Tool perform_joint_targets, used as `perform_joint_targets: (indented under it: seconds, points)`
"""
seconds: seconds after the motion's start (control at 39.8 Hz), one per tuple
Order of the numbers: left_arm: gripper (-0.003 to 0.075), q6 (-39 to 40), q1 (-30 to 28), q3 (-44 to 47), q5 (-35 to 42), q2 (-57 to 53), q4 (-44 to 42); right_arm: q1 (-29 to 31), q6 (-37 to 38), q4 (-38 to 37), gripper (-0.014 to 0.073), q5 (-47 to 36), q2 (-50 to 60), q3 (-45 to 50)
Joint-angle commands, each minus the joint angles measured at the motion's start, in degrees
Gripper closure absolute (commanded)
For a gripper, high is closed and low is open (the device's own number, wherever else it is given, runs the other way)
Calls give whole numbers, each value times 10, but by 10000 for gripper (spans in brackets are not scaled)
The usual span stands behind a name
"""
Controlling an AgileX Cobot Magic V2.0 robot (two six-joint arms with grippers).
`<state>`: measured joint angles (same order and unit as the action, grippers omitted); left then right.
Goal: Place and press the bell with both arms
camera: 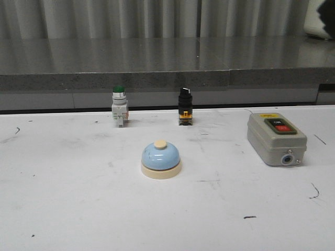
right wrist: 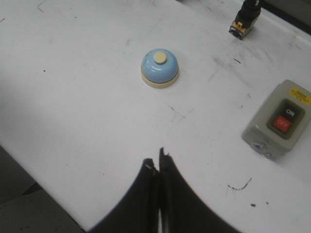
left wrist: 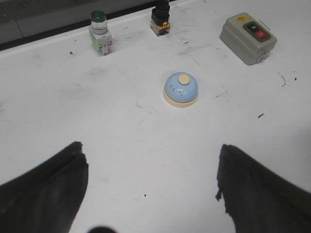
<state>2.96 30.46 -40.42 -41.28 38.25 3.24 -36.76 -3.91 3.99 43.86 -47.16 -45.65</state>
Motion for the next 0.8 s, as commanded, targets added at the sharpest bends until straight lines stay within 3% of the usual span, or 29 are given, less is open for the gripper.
perform_joint_targets:
  seconds: [0.0, 0.23, 0.55, 0.63, 0.78]
  points:
    - [185, 6, 0, -16, 36, -1, 7, 1, 1, -22, 662, -34, 59, 18]
    - [185, 6, 0, -16, 36, -1, 7, 1, 1, -34, 662, -30, 133, 55]
    - [193, 6, 0, -16, 36, 1, 7, 1, 1, -34, 662, -29, 144, 59]
    - [274, 6, 0, -13, 34, 2, 7, 1, 1, -34, 662, -29, 144, 59]
    - [537, 6, 0, -14, 29, 2, 7, 1, 1, -34, 662, -29, 144, 59]
